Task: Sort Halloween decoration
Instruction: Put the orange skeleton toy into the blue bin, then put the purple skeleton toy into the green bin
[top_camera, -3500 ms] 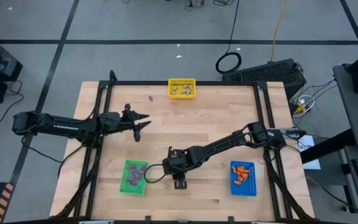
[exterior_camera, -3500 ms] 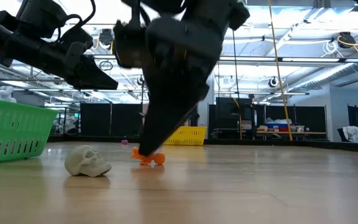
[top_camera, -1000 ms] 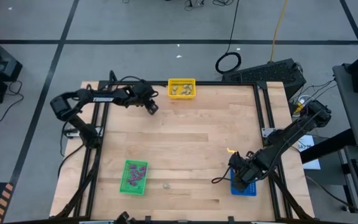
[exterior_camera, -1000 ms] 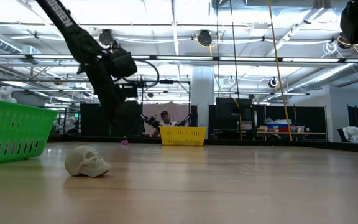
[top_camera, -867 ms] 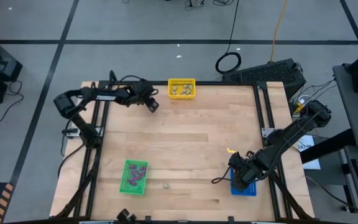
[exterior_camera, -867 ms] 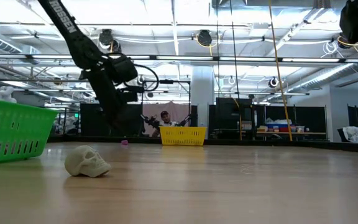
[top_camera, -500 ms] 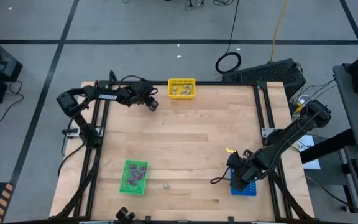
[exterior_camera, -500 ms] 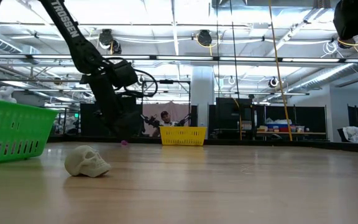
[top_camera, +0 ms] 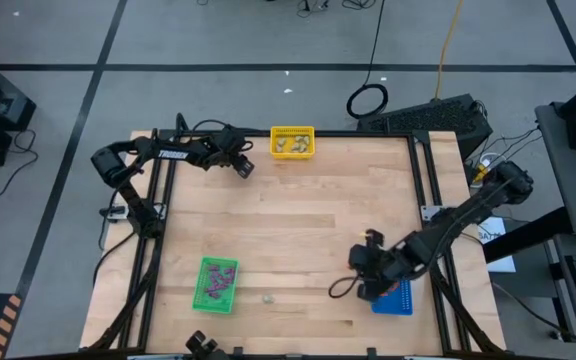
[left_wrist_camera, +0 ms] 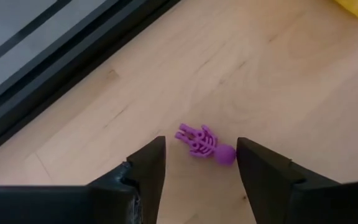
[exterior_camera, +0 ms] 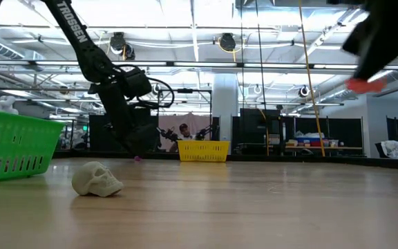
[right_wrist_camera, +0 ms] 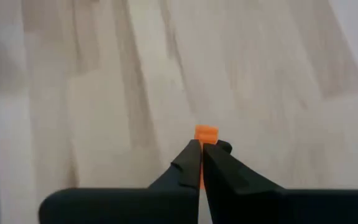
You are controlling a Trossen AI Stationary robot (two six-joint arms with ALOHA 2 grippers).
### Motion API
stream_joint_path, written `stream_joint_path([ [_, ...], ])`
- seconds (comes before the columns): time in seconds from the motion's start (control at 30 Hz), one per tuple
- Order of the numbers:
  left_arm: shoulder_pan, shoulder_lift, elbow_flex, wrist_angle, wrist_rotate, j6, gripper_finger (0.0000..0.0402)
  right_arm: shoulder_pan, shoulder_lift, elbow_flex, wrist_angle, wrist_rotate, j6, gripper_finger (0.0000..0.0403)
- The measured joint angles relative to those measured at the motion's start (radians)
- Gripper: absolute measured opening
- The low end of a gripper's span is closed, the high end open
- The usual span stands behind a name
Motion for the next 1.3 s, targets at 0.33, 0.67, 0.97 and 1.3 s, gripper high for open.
stream_joint_path([
  [0.33, -0.001, 0.0, 0.0, -0.029, 0.044, 0.045, 0.0126, -0.061, -0.017, -0.098, 0.139, -0.11, -0.041, 0.0],
  [0.67, -0.001, 0.0, 0.0, -0.023, 0.044, 0.048, 0.0096, 0.103, -0.029, -0.07, -0.186, -0.245, 0.43, 0.0],
  [0.97, -0.001, 0.0, 0.0, -0.025, 0.044, 0.048, 0.0096, 0.106, 0.02, -0.077, -0.248, -0.249, 0.46, 0.0048],
  [1.3, -0.001, 0.0, 0.0, -0.025, 0.028, 0.047, 0.0096, 0.062, 0.023, 0.002, -0.356, -0.348, 0.41, 0.0173],
])
